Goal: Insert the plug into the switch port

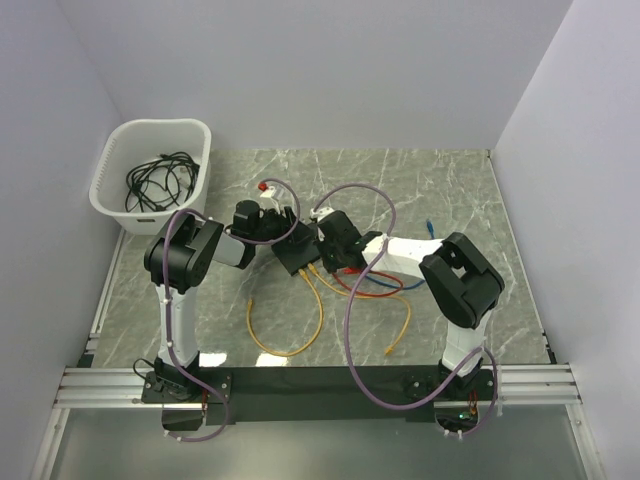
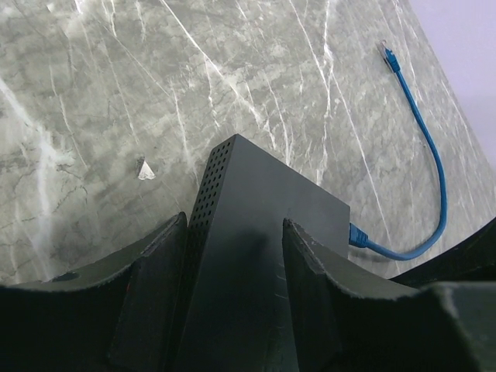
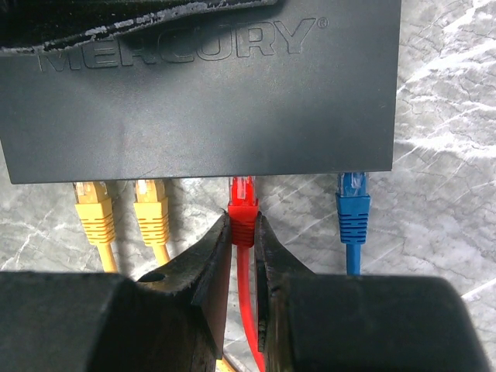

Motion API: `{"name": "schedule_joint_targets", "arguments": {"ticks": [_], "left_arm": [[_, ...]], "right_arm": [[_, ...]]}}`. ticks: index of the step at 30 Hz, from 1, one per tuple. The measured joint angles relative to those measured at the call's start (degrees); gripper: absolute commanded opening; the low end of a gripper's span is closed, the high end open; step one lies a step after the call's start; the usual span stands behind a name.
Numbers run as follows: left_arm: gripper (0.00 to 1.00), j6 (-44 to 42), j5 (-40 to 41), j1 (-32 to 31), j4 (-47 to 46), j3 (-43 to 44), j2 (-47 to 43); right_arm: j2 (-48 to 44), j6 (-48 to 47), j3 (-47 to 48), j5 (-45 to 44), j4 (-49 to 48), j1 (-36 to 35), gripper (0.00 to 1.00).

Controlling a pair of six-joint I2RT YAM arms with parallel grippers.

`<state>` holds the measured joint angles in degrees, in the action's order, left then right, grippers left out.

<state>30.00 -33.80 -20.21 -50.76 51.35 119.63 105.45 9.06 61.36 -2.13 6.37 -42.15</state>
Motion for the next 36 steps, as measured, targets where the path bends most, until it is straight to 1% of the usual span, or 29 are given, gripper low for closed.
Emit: {"name": "schedule_joint_targets", "arguments": {"ticks": [6,12,16,26,36], "left_arm": [[0.54,-0.68,-0.04,0.00,-0.11,-0.22,0.00],[0.53,-0.42,-0.02,-0.57,-3.41,-2.58,-0.04],[0.52,-0.42,0.50,-2.12,-5.16,-4.09,-0.37],[0.50,-0.79,4.70,-7.91,-4.79,-8.13,-3.67],[0.48,-0.63,6.25,-8.55,-5.38,-9.35,-4.33]], "right_arm": [[-0.33,-0.04,-0.70,0.11,-0.81,-0.02,0.00],[-2.29,0.24,-3.37,1.09,-1.92,-0.11,0.00],[-4.13,0.66,-4.81,1.44,-0.46,-0.42,0.00],[-9.62,2.03,-9.99,-1.33,4.09,-3.39,0.00],[-10.03,1.90,-10.38,-2.14,4.35,-3.76,0.00]]}}
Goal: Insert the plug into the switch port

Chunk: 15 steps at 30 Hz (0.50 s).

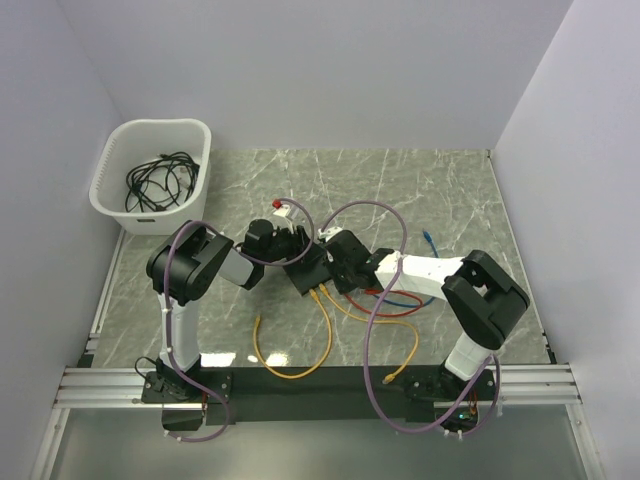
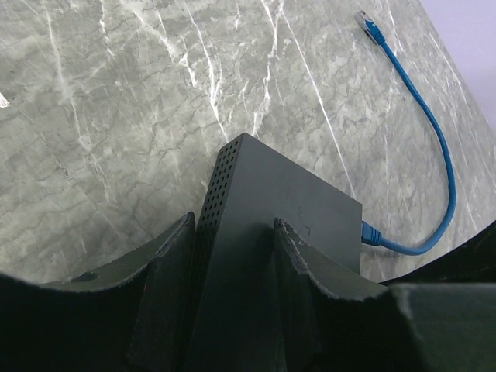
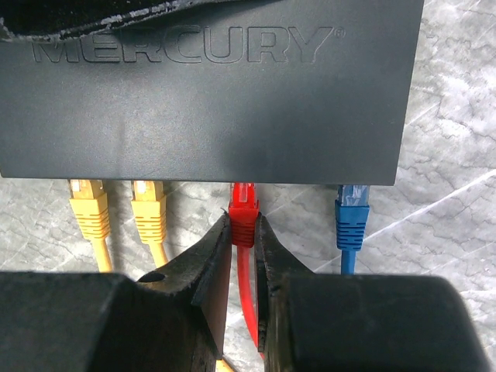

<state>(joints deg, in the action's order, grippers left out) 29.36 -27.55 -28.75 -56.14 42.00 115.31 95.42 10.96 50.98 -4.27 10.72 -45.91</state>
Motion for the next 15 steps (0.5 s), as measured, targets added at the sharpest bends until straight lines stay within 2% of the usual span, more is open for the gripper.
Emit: {"name": "schedule_joint_targets", "arguments": {"ticks": [15], "left_arm": [[0.45,-1.38,-0.33,0.00,-0.52,-0.17,0.02]], "right_arm": [[0.66,-3.26,0.61,1.09,-0.39,0.20,0.00]]}}
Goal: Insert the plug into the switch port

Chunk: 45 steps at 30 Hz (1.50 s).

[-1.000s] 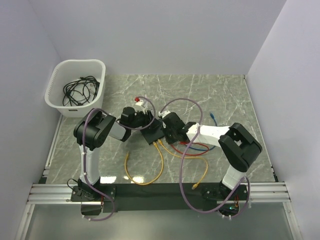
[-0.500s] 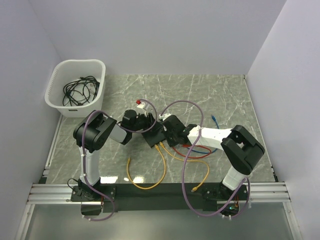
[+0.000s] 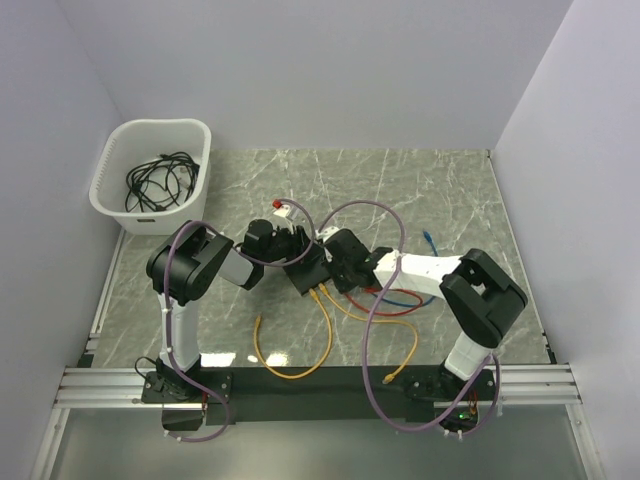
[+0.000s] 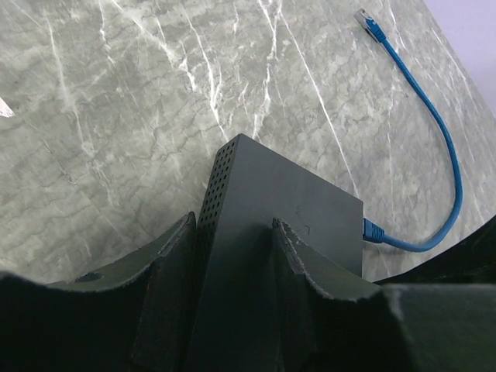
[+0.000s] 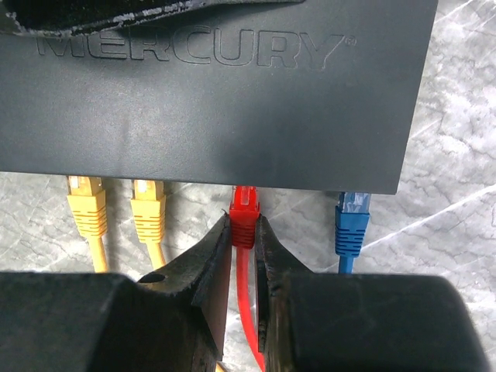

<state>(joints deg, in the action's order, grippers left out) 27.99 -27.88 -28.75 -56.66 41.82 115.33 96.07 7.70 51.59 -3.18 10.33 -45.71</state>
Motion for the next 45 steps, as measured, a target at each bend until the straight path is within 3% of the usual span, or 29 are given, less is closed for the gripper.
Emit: {"name": "schedule_joint_targets", "arguments": {"ticks": [18,36,38,39,40,45], "left_arm": [[0.46,-3.50,4.26,0.00,-1.31,1.20,0.55],[0.51,-5.16,3.87,0.20,11.06,7.28,-0.15],[0.51,-5.51,3.89,0.24,13.00,7.28,-1.16],[0.51,-5.77,3.89,0.33,14.16,7.28,-1.70],[0.51,-5.92,3.91,0.39,15.23,7.28,-2.32],[0.51,-6.29,3.19,0.44,20.83,7.06,-4.66]], "right_arm": [[6.60,-2.27,9.79,3.39,6.12,4.09,0.00],[3.15,0.28,2.60,1.53,-4.57,3.45,0.00],[3.15,0.31,2.60,1.07,-4.57,2.99,0.11],[3.10,0.33,2.60,0.90,-4.57,2.71,0.28],[3.06,0.39,2.60,0.70,-4.55,2.38,0.35],[1.40,1.22,2.69,0.59,-6.69,0.11,0.55]]}}
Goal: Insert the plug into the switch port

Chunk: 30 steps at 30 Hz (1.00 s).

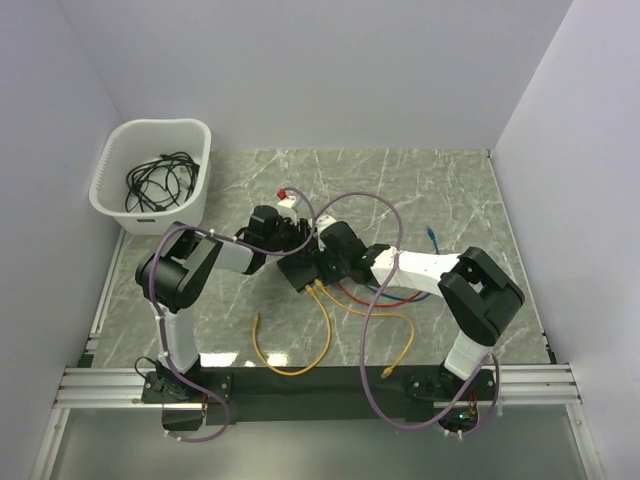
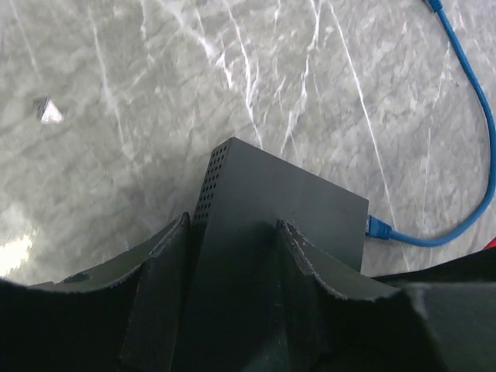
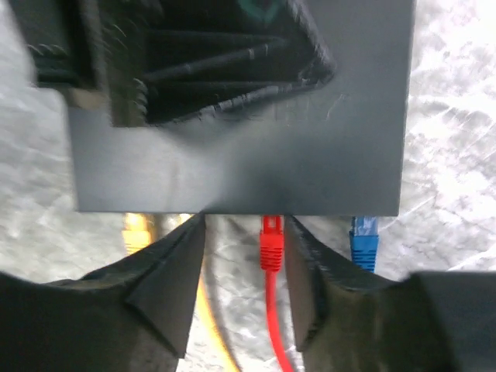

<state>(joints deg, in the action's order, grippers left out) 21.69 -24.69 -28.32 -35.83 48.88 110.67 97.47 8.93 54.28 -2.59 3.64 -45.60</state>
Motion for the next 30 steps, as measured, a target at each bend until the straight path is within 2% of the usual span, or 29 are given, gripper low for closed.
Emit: {"name": "schedule_joint_targets", "arguments": {"ticks": [4,11,20,25,30], "left_arm": [[0.52,0.37,-2.75,-0.13,4.48,-0.13,-2.16],[0.55,0.66,-4.22,0.92,8.41,0.63,-7.54],[0.56,0.46,-2.10,3.17,17.49,1.49,-11.72],[0.57,0.46,3.06,3.32,20.46,-0.59,-21.90],[0.58,0.61,12.90,3.32,21.68,-7.32,-39.01]], "right_arm": [[-2.36,0.15,0.31,-1.68,-5.86,-0.83,0.61],[-8.02,-1.11,0.52,-3.45,-6.27,-1.51,0.68],[-17.57,-0.85,-0.39,-5.70,-10.49,-1.90,0.69],[-23.04,0.04,-2.43,-6.32,-9.57,-2.86,0.69],[-31.19,2.21,-6.93,-6.14,-8.09,-4.44,0.69]]}}
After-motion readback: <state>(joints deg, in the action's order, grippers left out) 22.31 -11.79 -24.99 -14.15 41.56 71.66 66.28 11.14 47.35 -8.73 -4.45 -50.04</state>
